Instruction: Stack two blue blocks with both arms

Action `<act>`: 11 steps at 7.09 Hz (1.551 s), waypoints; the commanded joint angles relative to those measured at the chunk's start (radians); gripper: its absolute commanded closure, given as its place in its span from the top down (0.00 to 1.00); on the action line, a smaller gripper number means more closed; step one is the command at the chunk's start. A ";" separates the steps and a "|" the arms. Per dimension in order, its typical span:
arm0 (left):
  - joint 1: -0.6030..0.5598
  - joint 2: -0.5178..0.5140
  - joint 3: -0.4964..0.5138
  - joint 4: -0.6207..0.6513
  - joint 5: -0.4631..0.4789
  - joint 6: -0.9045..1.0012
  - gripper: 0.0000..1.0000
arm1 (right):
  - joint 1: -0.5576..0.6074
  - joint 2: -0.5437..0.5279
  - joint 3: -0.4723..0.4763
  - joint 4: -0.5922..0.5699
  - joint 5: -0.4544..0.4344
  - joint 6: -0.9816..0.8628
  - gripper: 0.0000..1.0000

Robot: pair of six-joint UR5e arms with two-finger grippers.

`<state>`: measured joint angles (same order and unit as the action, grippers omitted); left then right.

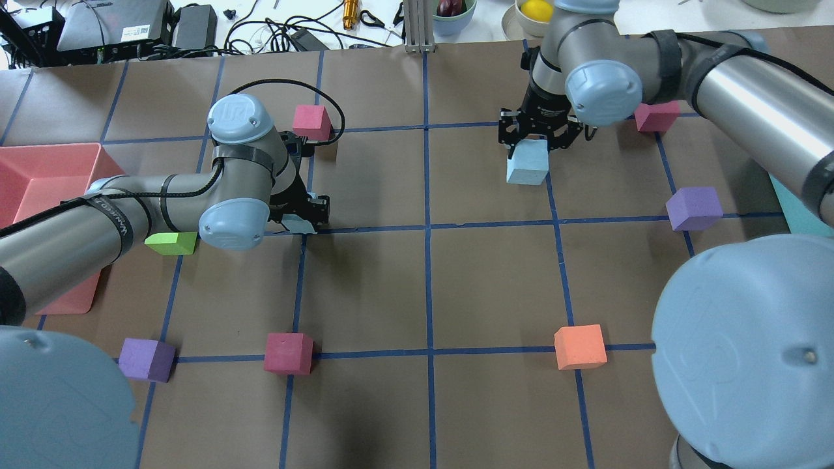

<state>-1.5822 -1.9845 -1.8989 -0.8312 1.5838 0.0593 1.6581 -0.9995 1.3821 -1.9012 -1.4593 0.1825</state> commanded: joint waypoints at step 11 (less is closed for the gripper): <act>-0.004 -0.010 0.231 -0.218 0.002 -0.007 0.00 | 0.184 0.268 -0.275 0.011 0.007 0.123 1.00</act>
<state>-1.5841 -1.9921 -1.7033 -1.0153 1.5862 0.0558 1.8423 -0.7318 1.1067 -1.8919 -1.4583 0.3014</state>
